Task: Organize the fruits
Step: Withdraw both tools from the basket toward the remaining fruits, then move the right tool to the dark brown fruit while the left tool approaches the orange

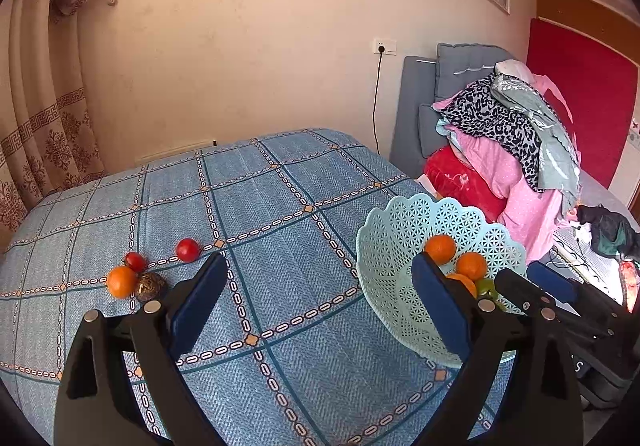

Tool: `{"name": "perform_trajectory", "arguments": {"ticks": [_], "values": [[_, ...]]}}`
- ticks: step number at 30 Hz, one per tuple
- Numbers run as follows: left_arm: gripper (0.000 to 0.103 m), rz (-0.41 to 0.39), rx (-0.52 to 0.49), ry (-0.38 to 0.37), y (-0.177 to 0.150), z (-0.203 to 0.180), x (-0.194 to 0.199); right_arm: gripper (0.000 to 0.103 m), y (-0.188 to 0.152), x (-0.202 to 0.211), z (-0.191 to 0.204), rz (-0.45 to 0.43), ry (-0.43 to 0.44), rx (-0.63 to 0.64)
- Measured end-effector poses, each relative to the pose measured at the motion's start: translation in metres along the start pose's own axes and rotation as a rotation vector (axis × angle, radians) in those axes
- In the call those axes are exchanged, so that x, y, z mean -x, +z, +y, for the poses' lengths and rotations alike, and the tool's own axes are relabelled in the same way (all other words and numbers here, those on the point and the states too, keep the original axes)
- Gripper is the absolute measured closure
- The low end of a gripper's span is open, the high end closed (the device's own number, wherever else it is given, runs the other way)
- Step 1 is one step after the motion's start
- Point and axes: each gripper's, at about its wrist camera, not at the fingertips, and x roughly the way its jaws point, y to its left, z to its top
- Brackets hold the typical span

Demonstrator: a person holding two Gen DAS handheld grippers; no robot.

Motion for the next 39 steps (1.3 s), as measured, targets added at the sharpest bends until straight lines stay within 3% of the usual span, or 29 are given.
{"name": "perform_trajectory", "arguments": {"ticks": [13,25,39], "values": [[0.008,-0.012,0.026,0.102,0.002,0.038,0.013,0.039,0.005,-0.002,0.035,-0.015,0.065,0.058],[0.008,-0.028,0.083,0.243,-0.004,0.107,0.027,0.037,-0.008,-0.009,0.101,-0.010,0.168,0.213],[0.008,0.057,0.200,0.378,-0.028,0.197,0.006,0.037,-0.037,-0.039,0.160,0.079,0.257,0.332]]}}
